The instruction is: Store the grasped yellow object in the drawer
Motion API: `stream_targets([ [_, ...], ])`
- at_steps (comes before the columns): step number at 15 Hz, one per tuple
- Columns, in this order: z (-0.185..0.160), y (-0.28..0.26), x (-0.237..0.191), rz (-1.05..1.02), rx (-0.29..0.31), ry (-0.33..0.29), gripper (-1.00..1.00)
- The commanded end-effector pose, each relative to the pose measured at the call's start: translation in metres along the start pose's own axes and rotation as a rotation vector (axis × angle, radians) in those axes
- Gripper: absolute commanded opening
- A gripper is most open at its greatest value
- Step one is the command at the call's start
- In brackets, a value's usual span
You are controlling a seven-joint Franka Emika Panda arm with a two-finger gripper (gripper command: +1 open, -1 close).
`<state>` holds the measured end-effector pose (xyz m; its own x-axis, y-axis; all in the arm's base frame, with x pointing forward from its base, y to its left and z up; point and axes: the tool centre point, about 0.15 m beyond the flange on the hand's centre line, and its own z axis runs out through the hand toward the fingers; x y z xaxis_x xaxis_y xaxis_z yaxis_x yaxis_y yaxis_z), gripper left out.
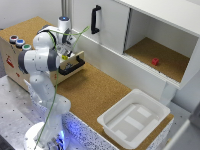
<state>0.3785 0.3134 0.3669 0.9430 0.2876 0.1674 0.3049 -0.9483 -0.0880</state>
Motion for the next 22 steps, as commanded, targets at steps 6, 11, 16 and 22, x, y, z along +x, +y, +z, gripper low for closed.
stream_targets([
  [6, -0.08, -0.032, -0.044, -0.704, -0.013, -0.024, 1.0],
  [11, -0.09, -0.025, -0.047, -1.196, 0.035, -0.162, 1.0],
  [16, -0.122, -0.021, -0.026, -1.492, -0.011, -0.155, 1.0],
  [22, -0.161, -0.011, -0.032, -1.586, -0.057, -0.11, 1.0],
])
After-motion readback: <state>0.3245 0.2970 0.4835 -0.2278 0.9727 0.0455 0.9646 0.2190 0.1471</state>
